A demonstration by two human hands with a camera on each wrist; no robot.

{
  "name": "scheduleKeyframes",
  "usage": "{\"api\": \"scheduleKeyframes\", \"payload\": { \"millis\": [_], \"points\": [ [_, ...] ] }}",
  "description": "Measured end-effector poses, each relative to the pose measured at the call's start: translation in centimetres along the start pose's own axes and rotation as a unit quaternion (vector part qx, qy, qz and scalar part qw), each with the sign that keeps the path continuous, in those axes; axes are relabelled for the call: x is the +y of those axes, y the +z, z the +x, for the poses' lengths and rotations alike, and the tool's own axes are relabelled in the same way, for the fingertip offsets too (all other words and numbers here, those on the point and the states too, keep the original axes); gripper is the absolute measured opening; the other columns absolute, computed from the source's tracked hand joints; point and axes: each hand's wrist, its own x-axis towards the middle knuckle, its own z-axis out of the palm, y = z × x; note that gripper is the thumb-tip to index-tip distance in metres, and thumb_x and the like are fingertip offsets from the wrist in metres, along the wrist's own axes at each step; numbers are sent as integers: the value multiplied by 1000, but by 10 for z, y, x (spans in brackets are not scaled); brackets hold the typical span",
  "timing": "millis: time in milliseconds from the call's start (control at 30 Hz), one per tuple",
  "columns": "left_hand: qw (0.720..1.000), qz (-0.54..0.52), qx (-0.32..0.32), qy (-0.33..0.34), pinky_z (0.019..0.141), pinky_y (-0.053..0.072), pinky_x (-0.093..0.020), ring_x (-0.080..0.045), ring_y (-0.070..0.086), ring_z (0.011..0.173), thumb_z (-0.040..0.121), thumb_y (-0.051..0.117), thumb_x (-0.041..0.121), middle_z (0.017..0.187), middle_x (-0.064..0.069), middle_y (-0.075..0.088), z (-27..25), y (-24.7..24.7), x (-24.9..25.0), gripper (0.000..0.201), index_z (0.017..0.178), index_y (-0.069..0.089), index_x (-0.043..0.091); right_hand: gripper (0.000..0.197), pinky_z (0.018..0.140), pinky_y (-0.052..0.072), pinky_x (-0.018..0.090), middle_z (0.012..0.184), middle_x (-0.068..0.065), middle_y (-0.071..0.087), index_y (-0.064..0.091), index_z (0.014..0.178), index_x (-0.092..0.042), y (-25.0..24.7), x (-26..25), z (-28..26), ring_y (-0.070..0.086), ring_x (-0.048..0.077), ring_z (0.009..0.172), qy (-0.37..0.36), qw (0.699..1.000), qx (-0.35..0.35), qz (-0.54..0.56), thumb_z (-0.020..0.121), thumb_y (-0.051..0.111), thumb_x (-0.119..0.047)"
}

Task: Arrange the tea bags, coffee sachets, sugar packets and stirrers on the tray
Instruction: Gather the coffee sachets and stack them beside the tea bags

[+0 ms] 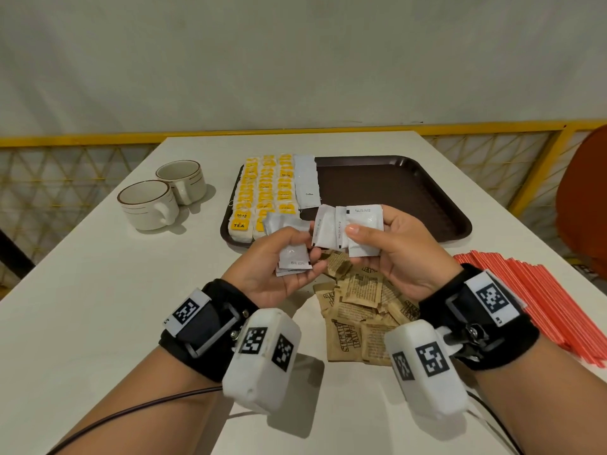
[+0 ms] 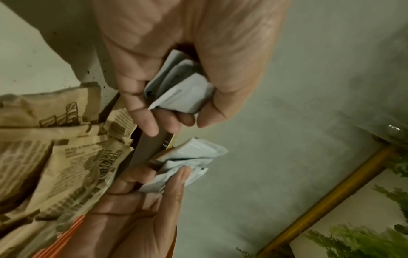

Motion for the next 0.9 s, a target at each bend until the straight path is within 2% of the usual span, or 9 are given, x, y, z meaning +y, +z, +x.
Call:
{"api": "scheduleKeyframes", "payload": {
  "millis": [100,200,267,500,633,700,767,833,900],
  "points": [
    [1000,4,4,-6,69,56,-31,-14,60,64,73,65,34,72,-5,60,-1,2,1,35,98,63,9,32,69,58,31,108,15,70,61,117,-5,-1,2,1,70,24,89,-16,1000,18,-3,85,62,-4],
    [1000,-9,-7,-3,66,55,-29,-14,58,63,69,58,59,69,-2,58,0,2,2,54,95,62,11,33,80,56,35,111,14,70,60,119,-5,-2,2,2,69,25,98,-26,999,37,10,86,62,-3],
    [1000,-6,-13,7,65,55,-27,-13,57,63,65,54,64,69,-1,57,0,2,3,59,94,62,13,32,80,57,35,110,14,70,60,118,-5,-2,2,3,69,25,98,-27,999,40,15,86,62,-3],
    [999,-6,-2,44,65,55,-26,-11,60,65,61,72,39,73,0,61,3,-3,0,45,97,60,15,28,61,58,24,106,12,72,63,112,-8,-3,0,3,71,17,82,-22,998,54,13,84,65,-4],
    [996,24,2,90,59,53,-22,-10,59,65,66,71,26,77,-2,64,2,-1,-1,31,94,63,16,26,58,56,22,104,10,72,64,111,-9,-4,2,3,70,16,81,-17,999,34,-9,86,62,-3],
    [994,32,16,101,58,52,-21,-11,62,66,67,69,27,84,-4,69,3,-2,-1,33,98,64,16,25,60,57,24,103,11,72,64,111,-7,-3,2,2,70,17,81,-15,1000,17,-20,87,60,1],
    [997,19,29,70,66,55,-24,-16,64,86,67,71,35,103,-7,67,7,-7,1,43,104,64,15,24,65,59,28,103,13,72,63,109,-5,-3,1,1,71,19,82,-10,1000,1,-21,88,57,4],
    [1000,19,23,5,92,52,-40,-25,54,110,65,73,47,120,-11,57,6,-8,5,59,111,61,13,22,69,58,27,100,13,71,64,106,-4,-4,-1,0,70,18,81,-6,998,-31,-59,87,57,5],
    [996,79,5,-51,97,47,-49,-29,55,117,60,70,58,123,-14,60,3,-7,5,70,111,62,11,24,71,58,26,102,14,71,62,109,0,-4,-1,-2,69,18,84,7,991,-76,-110,87,57,5]
  ]
}}
